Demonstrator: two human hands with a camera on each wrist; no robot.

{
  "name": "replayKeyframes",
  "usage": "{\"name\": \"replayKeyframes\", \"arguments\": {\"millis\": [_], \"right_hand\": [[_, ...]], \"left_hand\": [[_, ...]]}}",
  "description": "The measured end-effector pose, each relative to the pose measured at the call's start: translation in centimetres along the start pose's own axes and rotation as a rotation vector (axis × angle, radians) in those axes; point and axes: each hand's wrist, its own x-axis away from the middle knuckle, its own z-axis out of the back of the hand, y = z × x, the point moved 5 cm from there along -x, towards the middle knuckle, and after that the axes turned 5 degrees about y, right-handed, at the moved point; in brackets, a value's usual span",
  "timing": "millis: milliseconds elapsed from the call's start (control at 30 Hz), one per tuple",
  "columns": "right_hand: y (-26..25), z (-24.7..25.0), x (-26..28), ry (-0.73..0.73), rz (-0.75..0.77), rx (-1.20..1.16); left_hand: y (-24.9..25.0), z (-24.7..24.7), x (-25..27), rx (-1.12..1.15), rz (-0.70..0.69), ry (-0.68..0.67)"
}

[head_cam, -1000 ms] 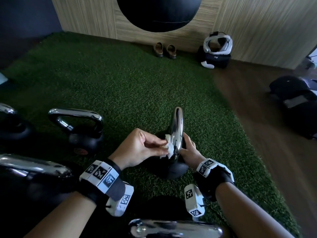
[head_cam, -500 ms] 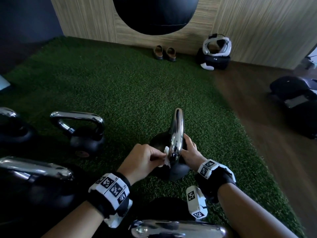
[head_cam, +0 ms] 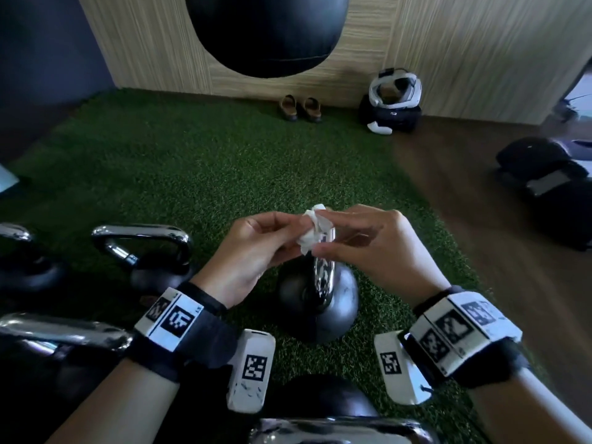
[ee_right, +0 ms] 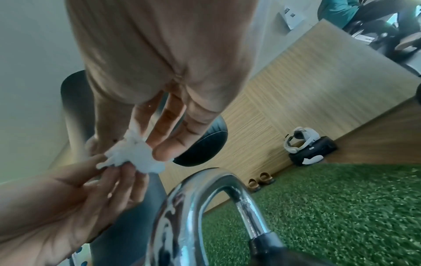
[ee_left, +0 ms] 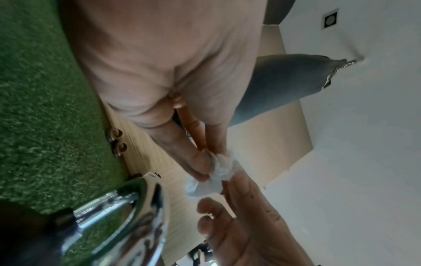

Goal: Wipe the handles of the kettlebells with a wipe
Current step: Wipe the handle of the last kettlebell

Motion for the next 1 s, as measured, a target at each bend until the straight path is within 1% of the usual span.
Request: {"name": "replayKeyframes", "arguments": {"millis": [133,233,333,400,433,467,500,533,567,600,633,667,733,767,833,867,1000], "right_hand": [[-0.3,0.4,0.0,0.166,0.026,-0.042],[0.5,0.4,-0.1,0.199,-0.003,-0.044],[1.7,0.3,-0.1,0.215,-0.047,0.005],[3.0,0.9,0.1,0.267,-0.099,-0.01],[3.8,1.3,0.2,0.301,-0.14,-0.034],[4.7,1.6,0.3,0.334,-0.186,-0.061],[5.5,2.0,0.5,0.36,-0.224,-0.079],[6.3,2.2,0.7,0.375,-0.26,-0.096],[7.2,2.3,0.8,0.384,-0.297,-0.109],[8.1,2.3,0.9,0.39,-0.338,-0.121],[8.9,2.2,1.0,0.392,-0.375,-0.122],[9.5,2.0,1.1,0.387,-0.406,-0.129],[11.0,1.5,1.1,0.386,-0.459,-0.107],[11.6,1.3,1.0,0.382,-0.476,-0.086],[12.6,0.7,0.7,0.378,-0.507,-0.09],[12.9,0.5,0.5,0.386,-0.524,-0.106],[14.2,-0.8,-0.4,0.373,-0.587,-0.174]], "left_hand": [[0.3,-0.7,-0.3,-0.002,0.029,-0.053],[0.1,-0.4,-0.3,-0.043,0.044,-0.056],[-1.1,0.5,-1.0,-0.179,0.014,-0.035],[-3.2,2.1,-2.0,-0.358,-0.009,-0.011],[-4.7,2.9,-2.6,-0.506,-0.02,-0.021],[-6.6,3.5,-3.1,-0.7,-0.026,-0.066],[-8.6,3.6,-3.2,-0.89,-0.036,-0.149],[-10.6,3.2,-3.2,-1.033,-0.056,-0.231],[-12.4,2.4,-3.2,-1.115,-0.097,-0.283],[-13.8,1.5,-3.2,-1.155,-0.156,-0.293],[-14.8,0.6,-3.2,-1.182,-0.218,-0.245],[-15.4,0.0,-3.3,-1.2,-0.273,-0.154],[-15.4,-0.5,-3.2,-1.2,-0.4,0.024],[-15.0,-0.6,-3.1,-1.183,-0.465,0.078],[-14.8,-0.6,-2.9,-1.145,-0.559,0.107],[-14.7,-0.5,-3.0,-1.137,-0.585,0.108],[-15.0,-0.5,-3.3,-1.114,-0.623,0.111]]}}
